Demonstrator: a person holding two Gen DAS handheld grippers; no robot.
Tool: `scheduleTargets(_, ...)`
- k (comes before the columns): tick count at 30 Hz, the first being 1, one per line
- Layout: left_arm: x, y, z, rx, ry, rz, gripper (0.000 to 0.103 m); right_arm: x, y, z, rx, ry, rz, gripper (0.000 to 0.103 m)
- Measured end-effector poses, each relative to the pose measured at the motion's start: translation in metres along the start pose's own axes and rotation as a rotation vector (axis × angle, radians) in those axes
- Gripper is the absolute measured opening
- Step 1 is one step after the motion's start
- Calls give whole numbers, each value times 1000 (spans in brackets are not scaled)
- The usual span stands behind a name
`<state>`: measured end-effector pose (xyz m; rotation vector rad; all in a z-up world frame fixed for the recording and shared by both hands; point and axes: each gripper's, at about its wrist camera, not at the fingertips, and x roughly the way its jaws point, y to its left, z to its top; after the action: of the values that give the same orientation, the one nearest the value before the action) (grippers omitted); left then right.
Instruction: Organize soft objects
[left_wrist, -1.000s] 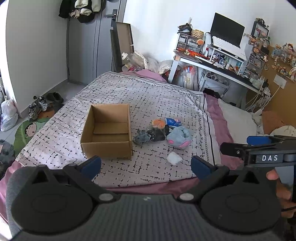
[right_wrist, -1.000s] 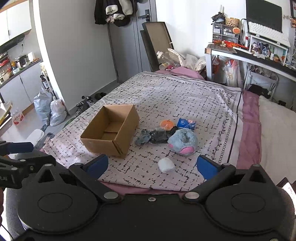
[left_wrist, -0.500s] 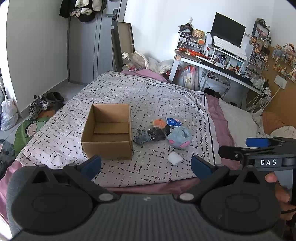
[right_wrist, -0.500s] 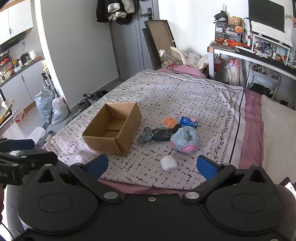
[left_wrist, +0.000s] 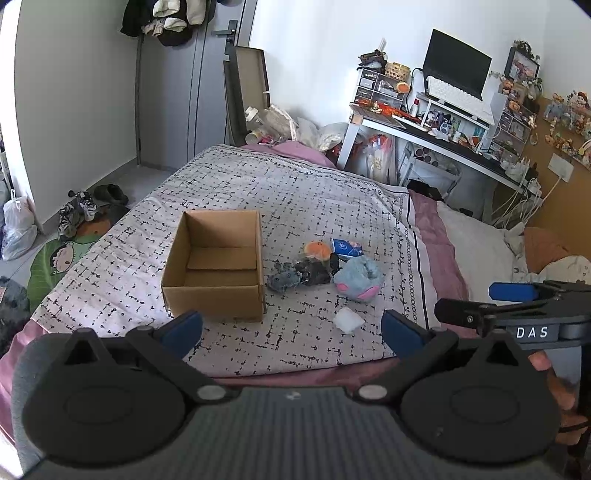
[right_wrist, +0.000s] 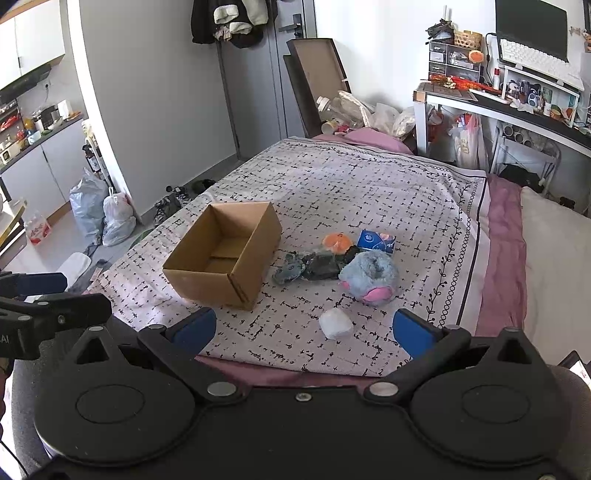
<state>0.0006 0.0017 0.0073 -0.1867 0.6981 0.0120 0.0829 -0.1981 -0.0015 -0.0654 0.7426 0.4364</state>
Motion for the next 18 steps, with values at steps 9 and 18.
scheduleTargets(9,5,0,1,-8,9,-2,102,5,-3,3,1,9,6,103)
scheduleTargets(18,15,0,6,-24,-8,-4,102,21,-17,7,36,30,8,103)
